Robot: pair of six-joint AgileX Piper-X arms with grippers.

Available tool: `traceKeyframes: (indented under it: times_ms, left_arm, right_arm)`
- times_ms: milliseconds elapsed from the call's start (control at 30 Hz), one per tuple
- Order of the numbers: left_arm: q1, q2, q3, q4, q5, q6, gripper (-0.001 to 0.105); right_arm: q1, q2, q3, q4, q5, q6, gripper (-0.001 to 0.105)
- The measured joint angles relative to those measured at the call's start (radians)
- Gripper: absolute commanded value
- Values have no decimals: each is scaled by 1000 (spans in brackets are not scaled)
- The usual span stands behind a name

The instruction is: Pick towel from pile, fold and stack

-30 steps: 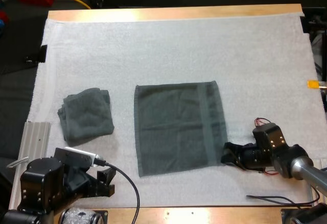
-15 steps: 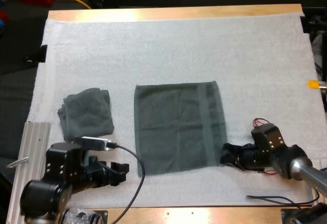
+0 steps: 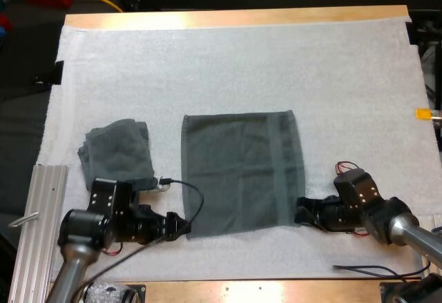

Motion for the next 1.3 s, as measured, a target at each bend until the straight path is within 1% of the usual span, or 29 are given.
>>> traceKeyframes:
  times_ms: [333, 567, 700, 1000, 1200, 1300]
  left_arm:
    - [0, 248, 0, -112, 28, -3, 66]
    - [0, 397, 0, -185, 98, -8, 66]
    - [0, 458, 0, -197, 107, -8, 66]
    - [0, 536, -11, -201, 194, -9, 66]
    - [0, 581, -8, -219, 294, -9, 66]
    - [0, 584, -8, -219, 300, -9, 66]
  right_arm:
    - [0, 0, 0, 0, 0, 0, 3]
    - [0, 0, 0, 0, 0, -2, 3]
    - [0, 0, 0, 0, 0, -2, 3]
    - [0, 0, 0, -8, 0, -2, 3]
    - [0, 0, 0, -8, 0, -2, 3]
    - [0, 0, 0, -8, 0, -2, 3]
